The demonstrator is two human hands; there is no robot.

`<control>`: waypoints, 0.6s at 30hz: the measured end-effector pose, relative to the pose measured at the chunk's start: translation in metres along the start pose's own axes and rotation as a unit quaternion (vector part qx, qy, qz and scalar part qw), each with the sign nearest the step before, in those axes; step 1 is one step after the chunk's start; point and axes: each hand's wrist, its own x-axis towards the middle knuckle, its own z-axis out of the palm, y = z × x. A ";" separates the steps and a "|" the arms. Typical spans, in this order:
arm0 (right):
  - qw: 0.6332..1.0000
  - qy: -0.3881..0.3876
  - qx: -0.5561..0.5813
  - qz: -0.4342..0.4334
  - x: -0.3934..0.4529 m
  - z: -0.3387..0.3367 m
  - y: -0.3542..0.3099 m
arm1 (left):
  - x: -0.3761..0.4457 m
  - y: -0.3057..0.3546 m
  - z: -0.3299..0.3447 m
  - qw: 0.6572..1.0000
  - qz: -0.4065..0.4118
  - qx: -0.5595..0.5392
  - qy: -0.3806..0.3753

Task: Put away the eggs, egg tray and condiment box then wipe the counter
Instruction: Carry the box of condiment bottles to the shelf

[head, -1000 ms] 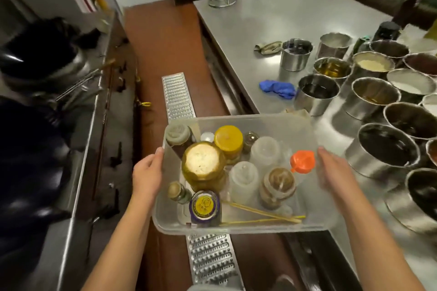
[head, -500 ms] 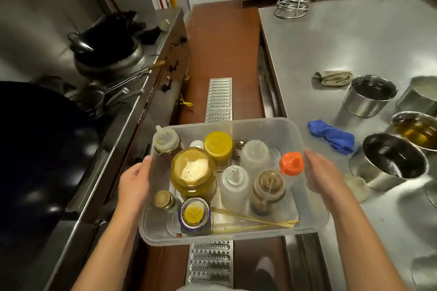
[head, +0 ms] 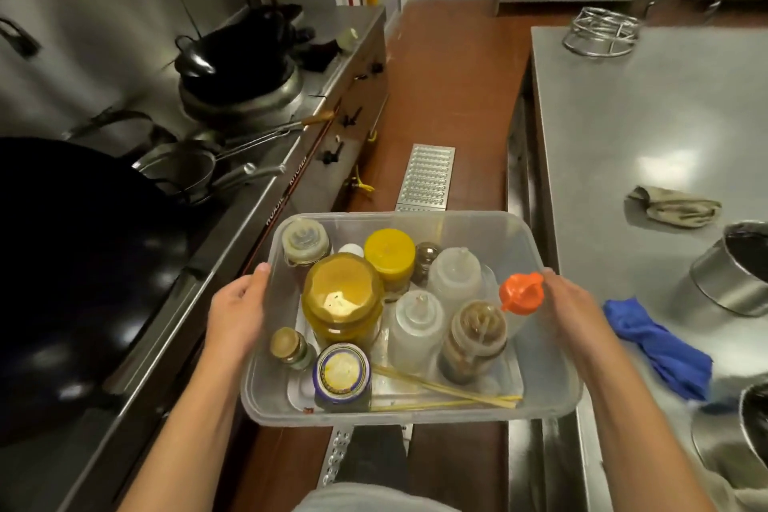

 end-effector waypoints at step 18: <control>0.996 0.075 0.027 0.031 0.211 0.085 -0.118 | 0.290 0.093 0.136 0.995 0.008 0.006 -0.096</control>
